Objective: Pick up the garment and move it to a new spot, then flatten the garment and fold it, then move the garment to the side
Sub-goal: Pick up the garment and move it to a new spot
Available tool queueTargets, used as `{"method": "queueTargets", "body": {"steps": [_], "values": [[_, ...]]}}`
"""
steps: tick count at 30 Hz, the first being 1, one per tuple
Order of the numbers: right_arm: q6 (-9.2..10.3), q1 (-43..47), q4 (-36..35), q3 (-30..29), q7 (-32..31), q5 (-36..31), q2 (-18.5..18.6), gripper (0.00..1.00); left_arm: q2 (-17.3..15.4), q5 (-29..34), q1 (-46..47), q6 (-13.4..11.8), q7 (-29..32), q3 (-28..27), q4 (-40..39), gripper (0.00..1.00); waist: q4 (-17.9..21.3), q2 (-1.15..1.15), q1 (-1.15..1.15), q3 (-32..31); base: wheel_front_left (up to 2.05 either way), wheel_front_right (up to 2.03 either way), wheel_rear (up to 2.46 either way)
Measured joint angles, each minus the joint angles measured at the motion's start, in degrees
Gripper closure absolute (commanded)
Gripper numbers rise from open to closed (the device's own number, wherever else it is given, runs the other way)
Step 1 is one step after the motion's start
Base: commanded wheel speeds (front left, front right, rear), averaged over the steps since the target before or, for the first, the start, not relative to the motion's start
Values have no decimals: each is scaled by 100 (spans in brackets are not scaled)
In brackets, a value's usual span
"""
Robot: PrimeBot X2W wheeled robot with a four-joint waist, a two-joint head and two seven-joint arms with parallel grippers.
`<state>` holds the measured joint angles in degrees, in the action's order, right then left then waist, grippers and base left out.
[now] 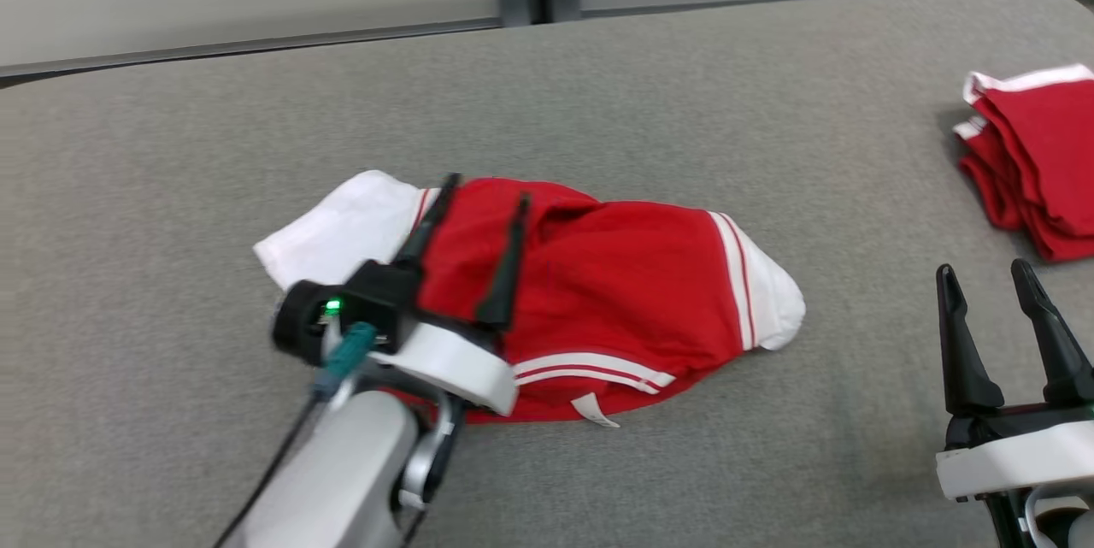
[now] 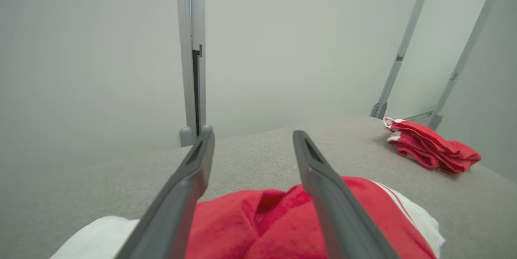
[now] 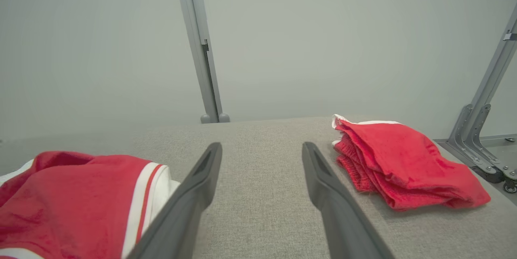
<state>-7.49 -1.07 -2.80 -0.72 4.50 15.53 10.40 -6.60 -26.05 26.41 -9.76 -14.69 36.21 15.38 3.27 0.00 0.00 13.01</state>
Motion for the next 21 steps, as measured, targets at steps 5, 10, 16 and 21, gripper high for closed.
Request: {"method": "queueTargets", "body": {"steps": [5, 10, 16, 21], "values": [[0, 108, -101, 4, -111, -62, 36, 0, -348, -133, -352, -276, -25, -724, -199, 0, -347, 0, 0, -170, 0, 0, 0], [0, 221, -171, 34, -231, -102, 33, 0, -693, -182, -852, -343, -30, -1432, -397, 0, -572, 0, 0, -406, 0, 0, 0], [0, 375, -209, 58, -319, -130, 15, 0, -980, -363, -1343, -205, -31, -1790, -403, 0, -720, 0, 0, -661, 0, 0, 0], [0, 570, -232, 74, -383, -148, -3, 0, -1205, -505, -1585, 86, 114, -1719, -437, 0, -760, 0, 0, -838, 0, 0, 0]]}}
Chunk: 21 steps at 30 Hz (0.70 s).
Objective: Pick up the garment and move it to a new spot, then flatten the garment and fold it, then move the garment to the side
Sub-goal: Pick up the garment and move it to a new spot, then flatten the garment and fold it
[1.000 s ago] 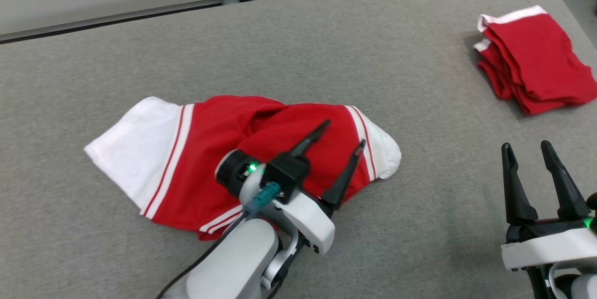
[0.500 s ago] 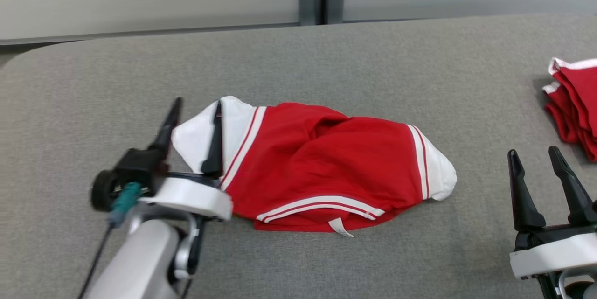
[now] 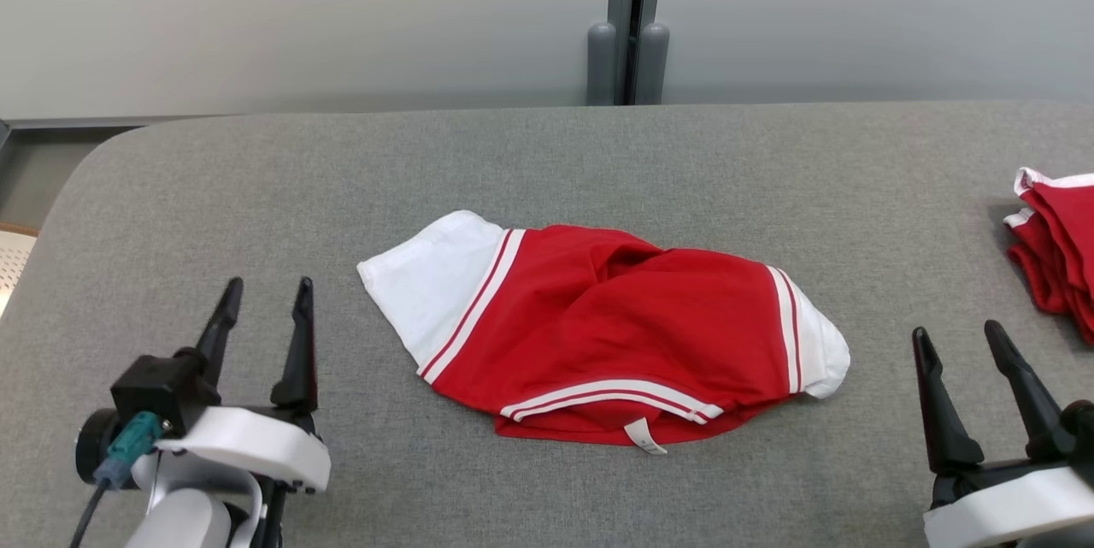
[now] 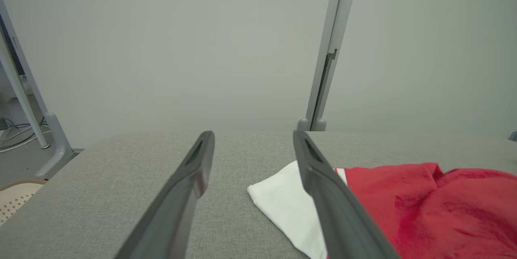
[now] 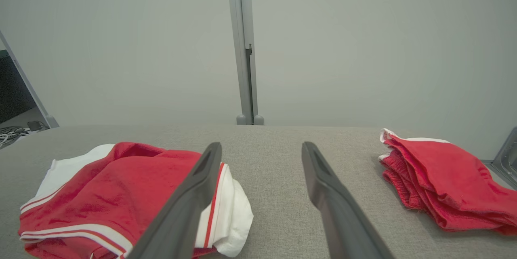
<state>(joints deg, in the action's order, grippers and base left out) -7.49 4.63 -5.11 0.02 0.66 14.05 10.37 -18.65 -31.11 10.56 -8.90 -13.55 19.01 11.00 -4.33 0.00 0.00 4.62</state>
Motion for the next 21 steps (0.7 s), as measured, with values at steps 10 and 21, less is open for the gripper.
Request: {"method": "queueTargets", "body": {"steps": [10, 21], "values": [[0, 360, -104, 40, -144, -105, -94, 0, -169, 200, -561, -137, 193, 287, -375, 0, 68, 0, 0, -337, 0, 0, 0], [0, 477, -216, -16, -232, -162, -154, 0, -267, 280, -772, -377, 247, 272, -766, 0, 65, 0, 0, -408, 0, 0, 0]]}}
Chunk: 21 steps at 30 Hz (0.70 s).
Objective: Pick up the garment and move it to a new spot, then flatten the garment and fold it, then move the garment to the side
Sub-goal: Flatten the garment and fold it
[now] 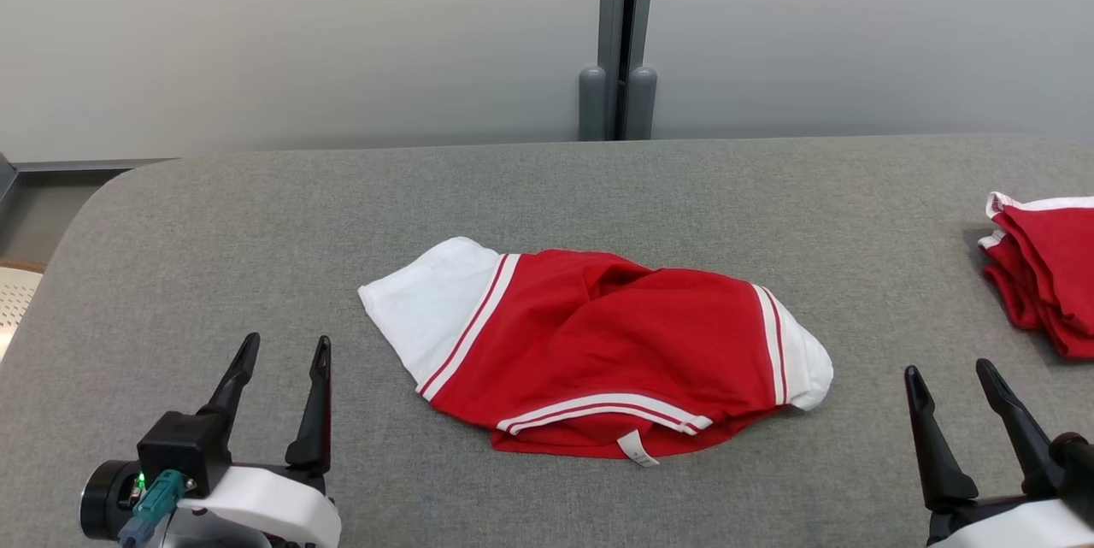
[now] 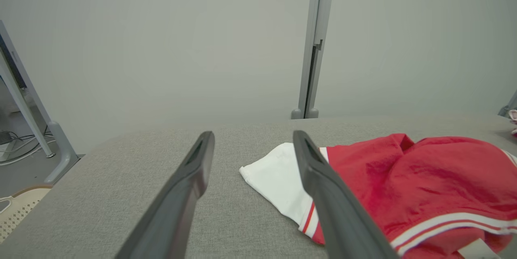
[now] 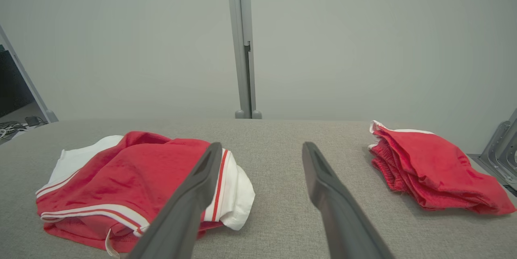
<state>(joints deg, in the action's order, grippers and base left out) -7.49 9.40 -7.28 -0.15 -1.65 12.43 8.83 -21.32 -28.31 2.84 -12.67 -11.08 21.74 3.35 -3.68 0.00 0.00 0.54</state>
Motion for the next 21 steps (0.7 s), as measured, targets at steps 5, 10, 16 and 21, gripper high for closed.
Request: {"method": "queueTargets", "body": {"steps": [5, 10, 16, 21], "values": [[0, -1, -34, -29, -21, -7, -1, 0, -8, -2, -9, -37, 32, 0, -66, 0, 3, 0, 0, -3, 0, 0, 0], [0, -1, -34, -48, -20, -7, -14, 0, -7, -2, -9, -66, 45, 11, -85, 0, -14, 0, 0, -7, 0, 0, 0], [0, -4, -53, 0, -22, -7, 5, 0, 0, -1, -1, -97, 26, 30, -113, 0, -63, 0, 0, 63, 0, 0, 0], [0, -171, -31, 503, -132, 3, 193, 0, 70, 34, 196, -96, -22, 84, -156, 0, -184, 0, 0, 204, 0, 0, 0]]}}
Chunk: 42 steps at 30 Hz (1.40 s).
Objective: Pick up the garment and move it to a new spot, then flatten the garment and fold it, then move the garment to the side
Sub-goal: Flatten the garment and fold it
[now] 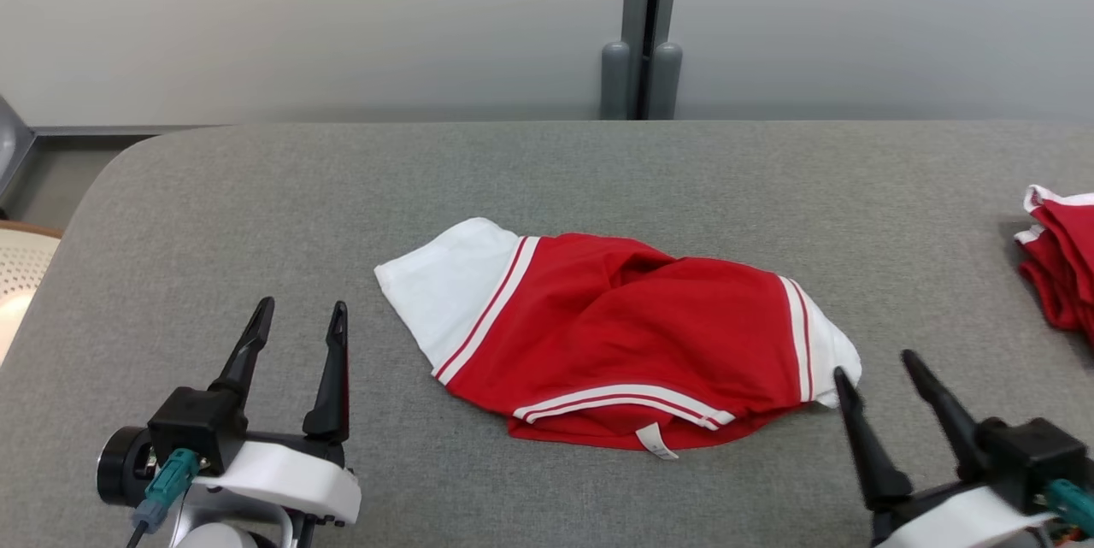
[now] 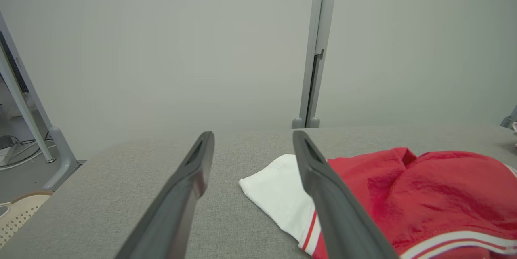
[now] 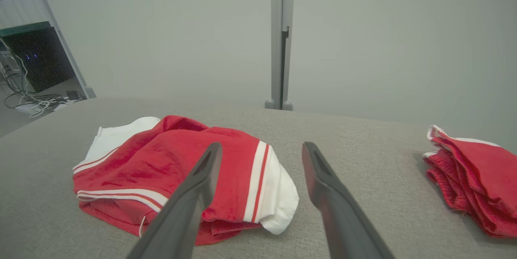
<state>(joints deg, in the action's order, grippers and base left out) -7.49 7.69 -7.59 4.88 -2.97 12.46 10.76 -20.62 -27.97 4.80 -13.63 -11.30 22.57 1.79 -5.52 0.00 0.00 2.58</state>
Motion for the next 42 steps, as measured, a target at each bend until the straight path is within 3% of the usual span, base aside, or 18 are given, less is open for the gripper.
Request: {"method": "queueTargets", "body": {"steps": [8, 21, 22, 24, 25, 31, 35, 42], "values": [[0, -869, 682, 1922, -160, 287, 469, 0, 372, 133, 527, 66, -198, 168, -33, 0, -461, 0, 0, 368, 0, 0, 0], [-1, -2744, 2118, 4067, -210, 735, 1035, 0, 895, 337, 967, 282, -361, 224, 197, 0, -1318, 0, 0, 1009, 0, 0, 0], [-1, -2831, 2184, 4150, -209, 772, 1049, 10, 909, 349, 967, 296, -361, 209, 205, 0, -1341, 0, 0, 1034, 0, 0, 0], [-1, -2998, 2297, 4241, -182, 854, 1058, 93, 946, 390, 968, 305, -365, 166, 208, 0, -1363, 0, 0, 1077, 0, 0, 0], [-1, -3067, 2359, 4273, -179, 880, 1065, 100, 970, 410, 968, 307, -368, 143, 200, 0, -1364, 0, 0, 1095, 0, 0, 0], [-1, -3325, 2431, 4309, 0, 1025, 1058, 100, 1070, 538, 973, 400, -369, -11, 174, 0, -1302, 0, 0, 1151, 0, 0, 0], [-1, -3363, 2218, 4021, 225, 1110, 1039, 100, 1118, 639, 973, 448, -369, -118, 165, 0, -1179, 0, 0, 1160, 0, 0, 0], [-1, -3062, 1749, 2412, 660, 1120, 831, 100, 1106, 755, 972, 526, -369, -234, 165, 0, -816, 0, 0, 1135, 0, 0, 0]]}}
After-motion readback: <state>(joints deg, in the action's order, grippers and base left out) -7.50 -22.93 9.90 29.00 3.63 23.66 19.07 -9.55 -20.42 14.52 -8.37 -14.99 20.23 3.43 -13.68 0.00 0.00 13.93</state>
